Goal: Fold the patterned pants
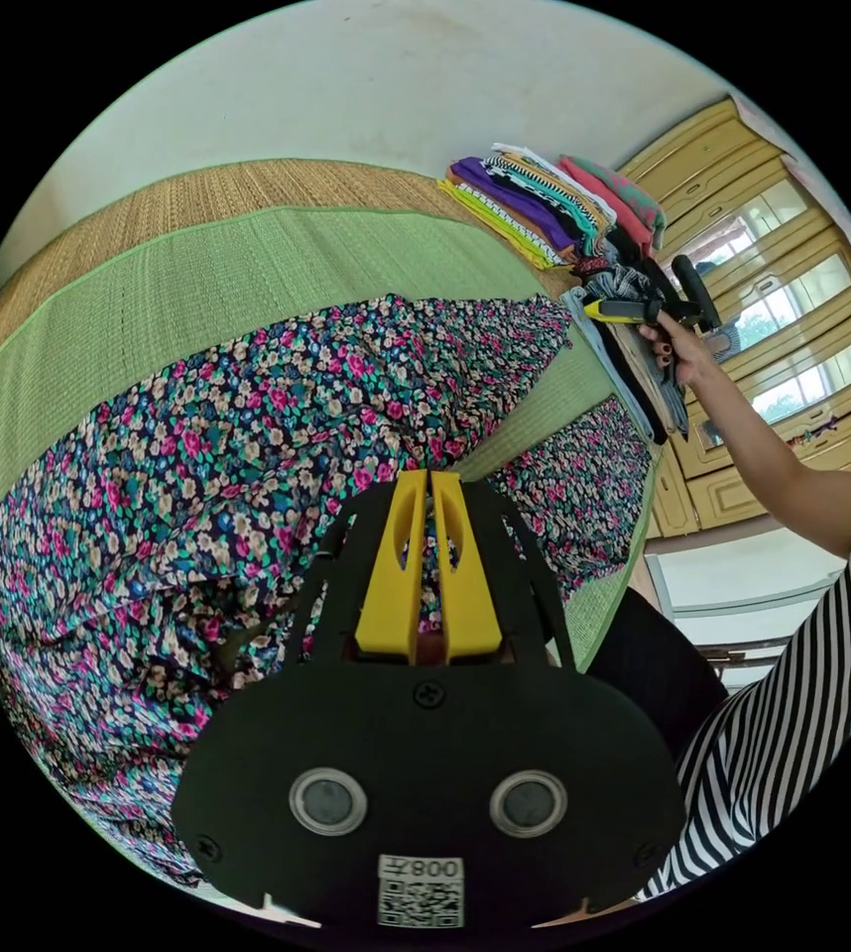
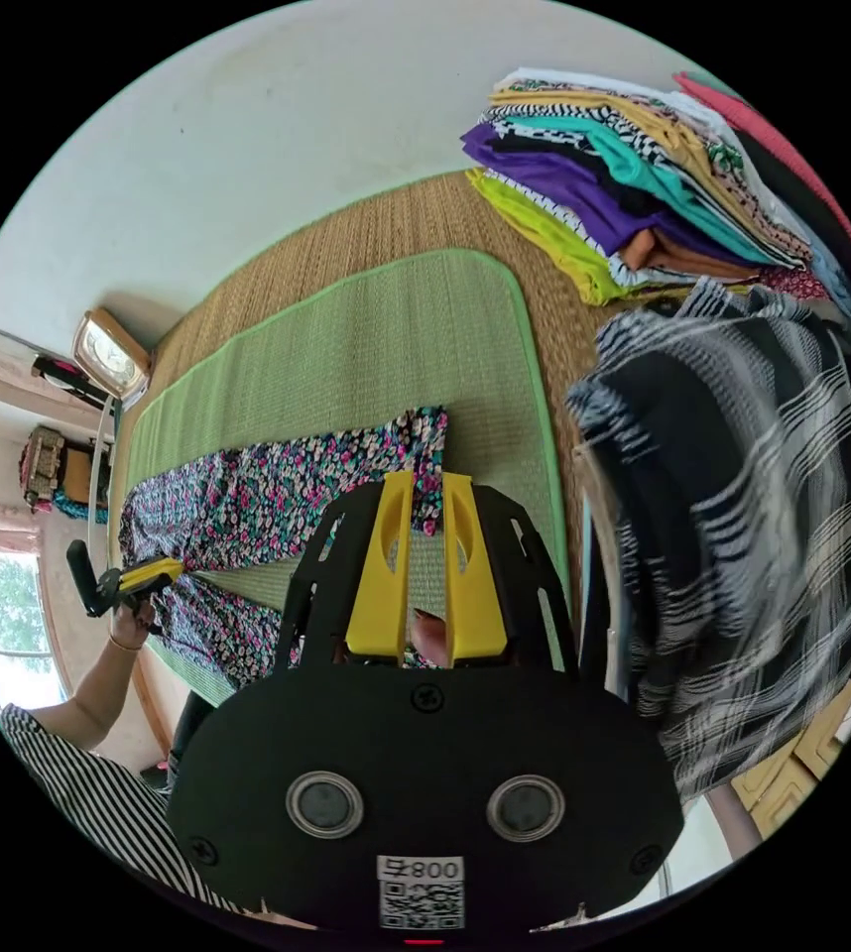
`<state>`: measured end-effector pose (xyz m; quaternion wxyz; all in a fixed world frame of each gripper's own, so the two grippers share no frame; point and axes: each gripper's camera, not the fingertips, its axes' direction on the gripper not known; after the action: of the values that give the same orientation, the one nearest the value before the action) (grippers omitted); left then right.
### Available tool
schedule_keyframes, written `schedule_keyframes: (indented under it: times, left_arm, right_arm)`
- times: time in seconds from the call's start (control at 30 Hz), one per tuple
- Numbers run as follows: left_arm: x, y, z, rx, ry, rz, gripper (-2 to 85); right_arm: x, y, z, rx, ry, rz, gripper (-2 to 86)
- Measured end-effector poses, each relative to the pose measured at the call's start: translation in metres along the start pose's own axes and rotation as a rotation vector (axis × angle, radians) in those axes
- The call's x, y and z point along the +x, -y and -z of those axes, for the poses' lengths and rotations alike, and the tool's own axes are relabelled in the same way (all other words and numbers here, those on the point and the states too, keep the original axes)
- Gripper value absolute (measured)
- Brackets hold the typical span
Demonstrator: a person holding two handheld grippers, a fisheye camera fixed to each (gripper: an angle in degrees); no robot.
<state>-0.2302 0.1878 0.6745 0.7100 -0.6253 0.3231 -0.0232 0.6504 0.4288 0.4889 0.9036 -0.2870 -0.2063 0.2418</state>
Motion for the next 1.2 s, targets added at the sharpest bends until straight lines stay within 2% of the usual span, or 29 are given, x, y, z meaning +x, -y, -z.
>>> schedule_keyframes:
  times: [0.13, 0.43, 0.7, 0.87, 1.07, 1.2]
  left_arm:
    - [0.000, 0.002, 0.005, 0.040, 0.002, 0.017, 0.3]
    - [-0.015, 0.010, 0.012, 0.080, 0.074, 0.086, 0.2]
    - [-0.037, 0.027, 0.011, 0.076, 0.199, 0.165, 0.1]
    - [-0.046, 0.038, -0.002, -0.010, 0.269, 0.171, 0.1]
    - [-0.042, 0.040, 0.002, 0.022, 0.259, 0.167, 0.1]
    - [-0.032, 0.047, 0.000, 0.057, 0.192, 0.113, 0.1]
  right_arm:
    - [-0.013, -0.003, -0.022, -0.006, -0.002, 0.021, 5.1]
    - [-0.026, 0.002, -0.040, -0.123, -0.188, 0.133, 0.6]
    - [-0.040, -0.009, -0.032, -0.028, -0.160, 0.136, 0.2]
    - [-0.042, -0.026, -0.021, 0.095, -0.134, 0.077, 0.3]
    - [-0.043, -0.042, -0.008, 0.198, -0.084, 0.026, 1.7]
    - [-0.044, -0.037, -0.023, 0.144, -0.046, 0.026, 1.8]
